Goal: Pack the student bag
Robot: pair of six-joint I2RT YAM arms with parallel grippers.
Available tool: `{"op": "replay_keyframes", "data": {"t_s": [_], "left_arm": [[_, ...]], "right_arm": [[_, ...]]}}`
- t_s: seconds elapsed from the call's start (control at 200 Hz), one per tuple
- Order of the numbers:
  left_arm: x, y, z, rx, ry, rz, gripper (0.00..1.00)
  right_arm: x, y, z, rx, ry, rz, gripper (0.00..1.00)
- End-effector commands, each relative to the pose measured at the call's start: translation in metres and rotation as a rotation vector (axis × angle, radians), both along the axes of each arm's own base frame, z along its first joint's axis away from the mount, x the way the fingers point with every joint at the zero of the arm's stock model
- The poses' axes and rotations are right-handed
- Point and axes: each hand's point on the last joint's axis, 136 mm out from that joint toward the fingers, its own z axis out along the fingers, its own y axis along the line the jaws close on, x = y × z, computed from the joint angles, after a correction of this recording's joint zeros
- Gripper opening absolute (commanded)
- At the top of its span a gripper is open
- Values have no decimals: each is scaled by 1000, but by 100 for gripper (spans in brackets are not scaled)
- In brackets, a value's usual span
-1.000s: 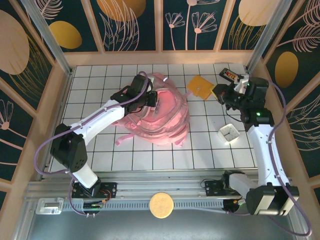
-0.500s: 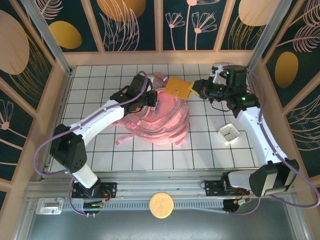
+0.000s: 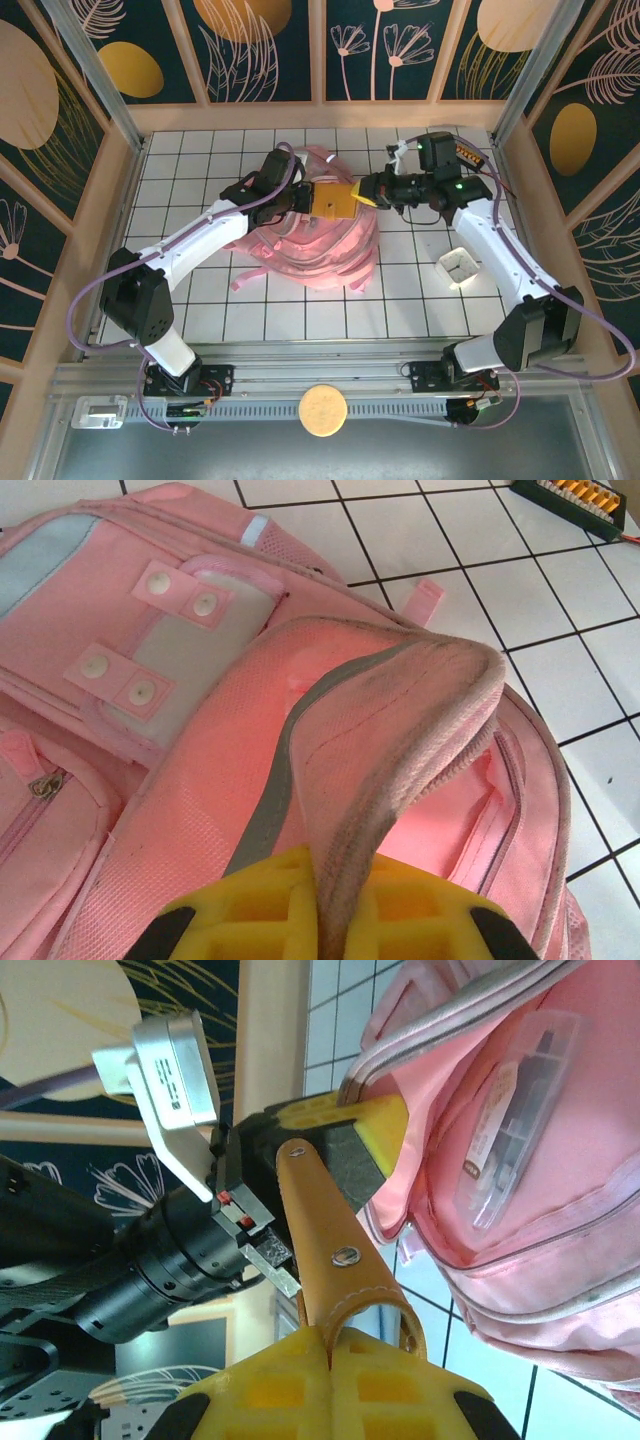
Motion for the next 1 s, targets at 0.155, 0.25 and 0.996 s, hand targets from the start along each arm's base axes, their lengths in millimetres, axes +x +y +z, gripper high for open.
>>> {"op": "replay_keyframes", "data": {"t_s": [0.155, 0.25, 0.996], "left_arm": [[7, 2, 50, -86, -105, 26, 0], [6, 4, 52, -80, -111, 26, 0], [3, -7, 66, -116, -142, -41, 0]], "right_arm": [[2, -2, -16, -82, 10, -1, 0], [7, -15, -23, -104, 30, -61, 0], [41, 32, -84, -100, 138, -10, 0]]}}
